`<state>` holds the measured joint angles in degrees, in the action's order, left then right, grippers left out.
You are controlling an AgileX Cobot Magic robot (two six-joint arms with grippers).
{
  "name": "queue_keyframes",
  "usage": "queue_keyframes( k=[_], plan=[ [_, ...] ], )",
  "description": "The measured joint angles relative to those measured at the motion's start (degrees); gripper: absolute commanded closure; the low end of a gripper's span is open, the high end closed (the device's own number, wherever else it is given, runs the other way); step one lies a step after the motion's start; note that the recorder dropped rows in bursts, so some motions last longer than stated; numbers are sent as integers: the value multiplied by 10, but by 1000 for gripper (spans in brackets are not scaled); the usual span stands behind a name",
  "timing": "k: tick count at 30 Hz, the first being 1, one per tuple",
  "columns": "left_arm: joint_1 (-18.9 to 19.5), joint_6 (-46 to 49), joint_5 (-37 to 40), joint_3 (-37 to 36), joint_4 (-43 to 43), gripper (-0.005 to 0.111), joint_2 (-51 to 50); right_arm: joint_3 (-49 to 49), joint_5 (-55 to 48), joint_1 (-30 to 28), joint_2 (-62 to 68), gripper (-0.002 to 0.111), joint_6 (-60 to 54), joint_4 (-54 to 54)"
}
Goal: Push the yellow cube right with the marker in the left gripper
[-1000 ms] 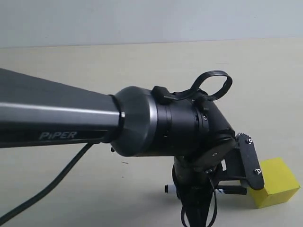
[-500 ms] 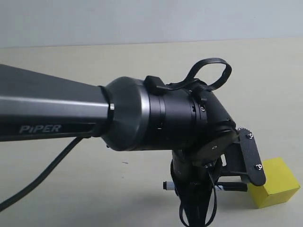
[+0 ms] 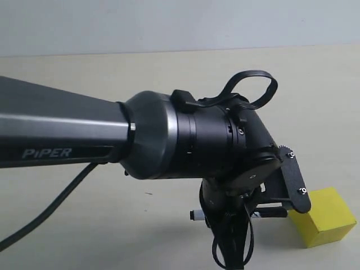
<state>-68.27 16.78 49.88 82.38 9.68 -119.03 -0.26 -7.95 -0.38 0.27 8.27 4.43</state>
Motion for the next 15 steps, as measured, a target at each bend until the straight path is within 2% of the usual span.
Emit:
queue_keyframes(
  k=[11, 15],
  plan=[
    [0, -1, -107, 0, 5, 107, 0, 0, 0, 0, 0, 108, 0, 0],
    [0, -1, -106, 0, 12, 107, 0, 0, 0, 0, 0, 108, 0, 0]
  ],
)
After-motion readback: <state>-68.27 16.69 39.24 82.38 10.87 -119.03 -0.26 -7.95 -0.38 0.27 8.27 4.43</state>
